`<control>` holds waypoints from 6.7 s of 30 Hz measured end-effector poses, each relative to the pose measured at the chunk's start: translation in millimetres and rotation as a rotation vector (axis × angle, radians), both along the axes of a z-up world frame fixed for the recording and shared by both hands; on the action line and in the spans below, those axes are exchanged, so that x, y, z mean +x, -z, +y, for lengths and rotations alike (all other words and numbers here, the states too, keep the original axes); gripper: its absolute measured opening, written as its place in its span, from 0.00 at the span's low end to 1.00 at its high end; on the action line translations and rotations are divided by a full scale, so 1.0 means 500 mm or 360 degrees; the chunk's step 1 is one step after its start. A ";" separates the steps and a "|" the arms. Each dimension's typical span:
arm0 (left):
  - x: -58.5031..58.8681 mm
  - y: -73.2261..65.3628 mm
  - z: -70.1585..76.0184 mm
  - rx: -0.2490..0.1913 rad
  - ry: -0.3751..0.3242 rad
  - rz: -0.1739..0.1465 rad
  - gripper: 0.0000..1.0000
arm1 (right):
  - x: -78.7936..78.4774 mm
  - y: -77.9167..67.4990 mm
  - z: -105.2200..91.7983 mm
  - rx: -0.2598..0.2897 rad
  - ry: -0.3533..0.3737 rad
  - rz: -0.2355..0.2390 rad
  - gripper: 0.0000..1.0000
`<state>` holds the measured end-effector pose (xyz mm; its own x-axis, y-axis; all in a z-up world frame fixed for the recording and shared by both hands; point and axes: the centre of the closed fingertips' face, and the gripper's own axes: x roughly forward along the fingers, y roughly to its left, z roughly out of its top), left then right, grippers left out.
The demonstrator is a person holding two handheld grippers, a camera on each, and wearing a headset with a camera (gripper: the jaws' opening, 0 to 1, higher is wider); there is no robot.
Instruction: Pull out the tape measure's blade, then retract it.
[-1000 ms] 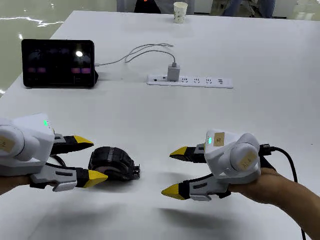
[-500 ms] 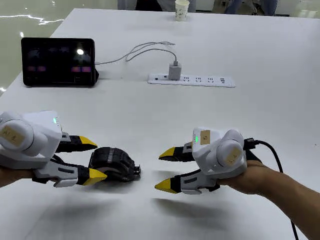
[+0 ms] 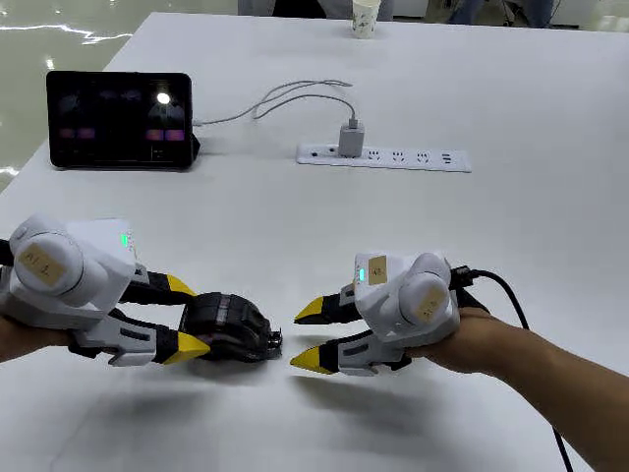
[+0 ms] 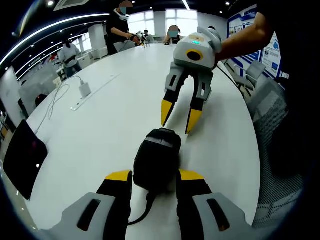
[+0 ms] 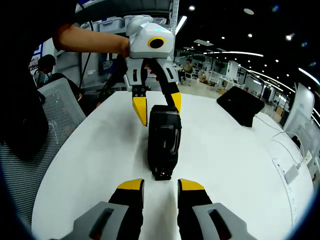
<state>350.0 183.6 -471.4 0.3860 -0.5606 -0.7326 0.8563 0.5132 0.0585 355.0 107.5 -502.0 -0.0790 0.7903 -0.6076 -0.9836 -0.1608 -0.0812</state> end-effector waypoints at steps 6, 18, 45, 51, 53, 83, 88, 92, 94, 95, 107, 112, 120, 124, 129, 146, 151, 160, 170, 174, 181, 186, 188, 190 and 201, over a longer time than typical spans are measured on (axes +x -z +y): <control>0.004 0.008 -0.001 0.0023 0.0039 0.0009 0.28 | 0.002 0.010 0.021 -0.0010 -0.0027 0.0007 0.19; 0.004 0.012 -0.003 0.0046 0.0109 0.0014 0.27 | 0.003 0.033 0.038 -0.0048 -0.0050 0.0030 0.12; 0.005 0.016 0.001 0.0071 0.0158 0.0026 0.23 | 0.004 0.036 0.038 -0.0056 -0.0098 -0.0022 0.10; 0.004 0.016 -0.001 0.0069 0.0161 0.0031 0.23 | 0.005 0.036 0.036 -0.0058 -0.0102 -0.0029 0.09; 0.004 0.016 -0.001 0.0070 0.0162 0.0031 0.23 | 0.005 0.036 0.036 -0.0058 -0.0103 -0.0030 0.09; 0.002 0.017 -0.003 0.0092 0.0170 0.0055 0.22 | 0.017 0.036 -0.011 -0.0108 -0.0097 -0.0040 0.09; 0.002 0.016 -0.003 0.0092 0.0169 0.0058 0.22 | 0.018 0.036 -0.021 -0.0117 -0.0097 -0.0042 0.09; 0.002 0.016 -0.003 0.0094 0.0169 0.0059 0.22 | 0.020 0.036 -0.030 -0.0124 -0.0094 -0.0043 0.09; 0.002 0.016 -0.003 0.0096 0.0169 0.0060 0.22 | 0.021 0.036 -0.034 -0.0128 -0.0091 -0.0042 0.09; 0.002 0.016 -0.003 0.0096 0.0170 0.0060 0.22 | 0.022 0.037 -0.037 -0.0130 -0.0090 -0.0041 0.09; 0.002 0.016 -0.002 0.0101 0.0168 0.0062 0.22 | 0.027 0.036 -0.061 -0.0146 -0.0075 -0.0036 0.09; 0.002 0.015 -0.003 0.0104 0.0169 0.0062 0.22 | 0.030 0.035 -0.074 -0.0152 -0.0068 -0.0035 0.09; 0.002 0.015 -0.004 0.0105 0.0170 0.0065 0.22 | 0.033 0.035 -0.090 -0.0165 -0.0055 -0.0031 0.09; 0.002 0.015 -0.004 0.0107 0.0172 0.0066 0.23 | 0.033 0.035 -0.098 -0.0171 -0.0051 -0.0030 0.09; 0.002 0.016 -0.004 0.0109 0.0173 0.0067 0.23 | 0.035 0.035 -0.110 -0.0176 -0.0042 -0.0025 0.09; 0.002 0.016 -0.005 0.0109 0.0174 0.0075 0.23 | 0.043 0.036 -0.153 -0.0202 -0.0016 -0.0022 0.09; 0.002 0.016 -0.005 0.0108 0.0174 0.0076 0.23 | 0.045 0.036 -0.169 -0.0213 -0.0001 -0.0020 0.09; 0.002 0.016 -0.005 0.0115 0.0178 0.0077 0.23 | 0.046 0.036 -0.193 -0.0234 0.0017 -0.0015 0.09; 0.003 0.016 -0.005 0.0119 0.0183 0.0082 0.23 | 0.048 0.036 -0.219 -0.0251 0.0038 -0.0007 0.09; 0.002 0.016 -0.006 0.0118 0.0185 0.0085 0.23 | 0.050 0.035 -0.230 -0.0257 0.0052 -0.0002 0.09; 0.002 0.016 -0.006 0.0123 0.0189 0.0088 0.23 | 0.052 0.035 -0.252 -0.0276 0.0069 -0.0002 0.09; 0.002 0.016 -0.006 0.0126 0.0191 0.0091 0.23 | 0.054 0.034 -0.267 -0.0289 0.0080 -0.0002 0.09; 0.002 0.016 -0.006 0.0128 0.0192 0.0093 0.23 | 0.053 0.034 -0.271 -0.0295 0.0086 -0.0002 0.09; 0.002 0.016 -0.006 0.0130 0.0191 0.0094 0.23 | 0.054 0.034 -0.275 -0.0302 0.0094 -0.0002 0.09; 0.003 0.017 -0.006 0.0135 0.0198 0.0099 0.23 | 0.058 0.035 -0.297 -0.0344 0.0106 -0.0013 0.09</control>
<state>351.3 180.7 -479.8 0.2698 -0.5363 -0.7998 0.9163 0.3984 0.0419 384.2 -41.0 -519.5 -0.0254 0.6451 -0.7636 -0.9921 -0.1103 -0.0601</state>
